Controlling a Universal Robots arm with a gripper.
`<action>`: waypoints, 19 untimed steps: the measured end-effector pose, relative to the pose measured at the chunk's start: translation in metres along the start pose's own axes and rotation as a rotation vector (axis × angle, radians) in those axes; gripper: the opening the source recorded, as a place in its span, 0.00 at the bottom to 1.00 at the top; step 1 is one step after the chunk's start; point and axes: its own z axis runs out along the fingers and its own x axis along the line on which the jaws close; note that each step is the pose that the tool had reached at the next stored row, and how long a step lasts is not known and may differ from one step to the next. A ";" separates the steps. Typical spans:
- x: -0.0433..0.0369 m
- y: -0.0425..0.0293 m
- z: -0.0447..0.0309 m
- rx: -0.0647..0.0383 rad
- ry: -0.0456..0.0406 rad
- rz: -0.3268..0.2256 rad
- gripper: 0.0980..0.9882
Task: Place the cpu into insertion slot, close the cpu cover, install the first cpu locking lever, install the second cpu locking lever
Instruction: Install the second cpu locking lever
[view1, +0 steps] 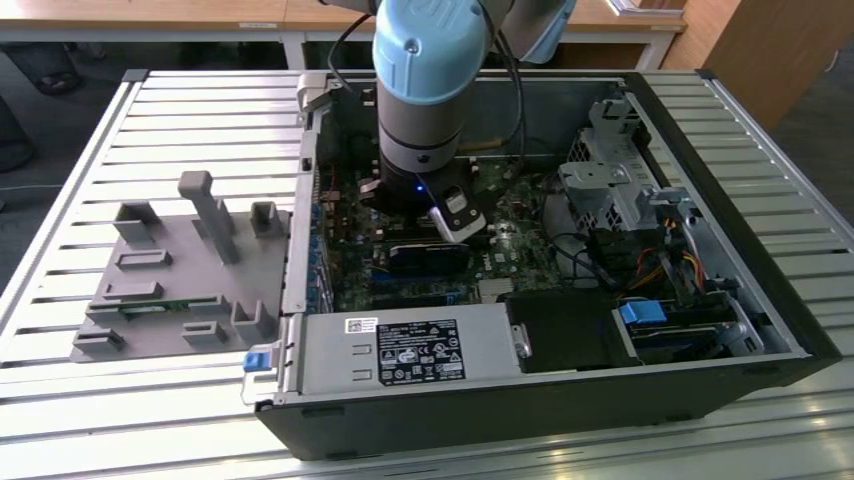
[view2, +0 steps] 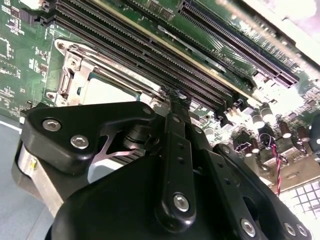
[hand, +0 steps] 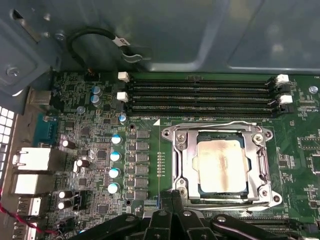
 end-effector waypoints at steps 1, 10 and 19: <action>0.0001 0.0001 0.0004 0.000 0.0000 0.000 0.01; 0.0011 0.0005 0.0027 -0.001 -0.0001 0.001 0.01; 0.0033 0.0000 0.0040 0.000 -0.0002 0.001 0.01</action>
